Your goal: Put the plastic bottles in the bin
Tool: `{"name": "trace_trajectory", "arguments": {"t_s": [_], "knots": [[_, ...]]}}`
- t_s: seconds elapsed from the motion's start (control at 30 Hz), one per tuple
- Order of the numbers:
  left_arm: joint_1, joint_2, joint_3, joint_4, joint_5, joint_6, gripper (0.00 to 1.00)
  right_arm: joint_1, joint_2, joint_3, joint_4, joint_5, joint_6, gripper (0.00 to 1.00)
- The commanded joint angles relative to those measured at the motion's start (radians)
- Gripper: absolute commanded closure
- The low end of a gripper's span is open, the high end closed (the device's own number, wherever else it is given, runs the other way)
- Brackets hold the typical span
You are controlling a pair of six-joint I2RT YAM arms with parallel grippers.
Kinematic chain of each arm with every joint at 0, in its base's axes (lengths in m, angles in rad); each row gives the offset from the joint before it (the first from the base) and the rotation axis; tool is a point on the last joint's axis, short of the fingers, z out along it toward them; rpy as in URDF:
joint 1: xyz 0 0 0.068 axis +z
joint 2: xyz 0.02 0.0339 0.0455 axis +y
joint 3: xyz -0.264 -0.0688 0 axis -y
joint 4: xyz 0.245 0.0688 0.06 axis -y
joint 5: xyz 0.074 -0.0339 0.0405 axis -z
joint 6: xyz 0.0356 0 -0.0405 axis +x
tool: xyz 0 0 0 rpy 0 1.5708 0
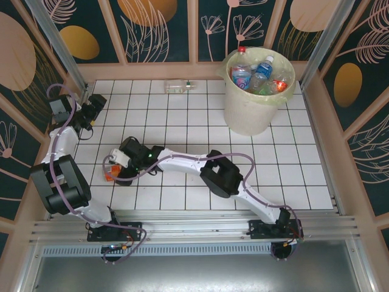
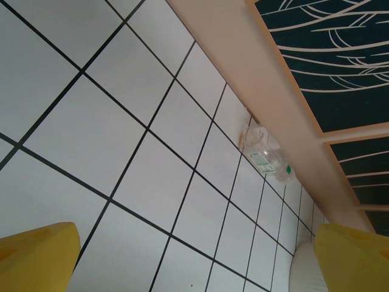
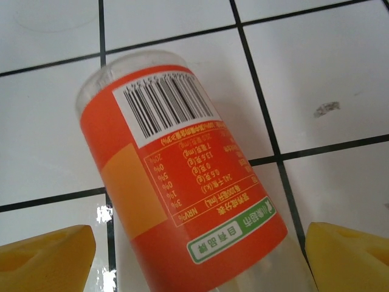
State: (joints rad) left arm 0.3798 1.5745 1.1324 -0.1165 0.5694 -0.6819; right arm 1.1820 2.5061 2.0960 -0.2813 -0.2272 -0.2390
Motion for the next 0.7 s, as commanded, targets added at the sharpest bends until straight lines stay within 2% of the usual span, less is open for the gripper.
{"name": "trace_trajectory", "arguments": {"t_s": [0.0, 0.2, 0.33, 0.6, 0.67], "knots": [[0.005, -0.010, -0.010, -0.014, 0.023, 0.022, 0.01, 0.011, 0.047, 0.069, -0.046, 0.061, -0.034, 0.11], [0.005, -0.014, -0.022, -0.011, 0.033, 0.018, 0.01, 0.024, 0.124, 0.173, -0.073, 0.192, -0.032, 0.18], [0.006, -0.018, -0.026, -0.016, 0.036, 0.024, 0.01, 0.025, 0.153, 0.221, -0.080, 0.219, -0.020, 0.22], [0.005, -0.025, -0.034, -0.014, 0.037, 0.032, 0.01, 0.019, 0.142, 0.222, -0.084, 0.219, 0.007, 0.41], [0.005, -0.028, -0.034, -0.016, 0.039, 0.036, 0.01, 0.012, 0.122, 0.198, -0.069, 0.205, 0.027, 0.43]]}}
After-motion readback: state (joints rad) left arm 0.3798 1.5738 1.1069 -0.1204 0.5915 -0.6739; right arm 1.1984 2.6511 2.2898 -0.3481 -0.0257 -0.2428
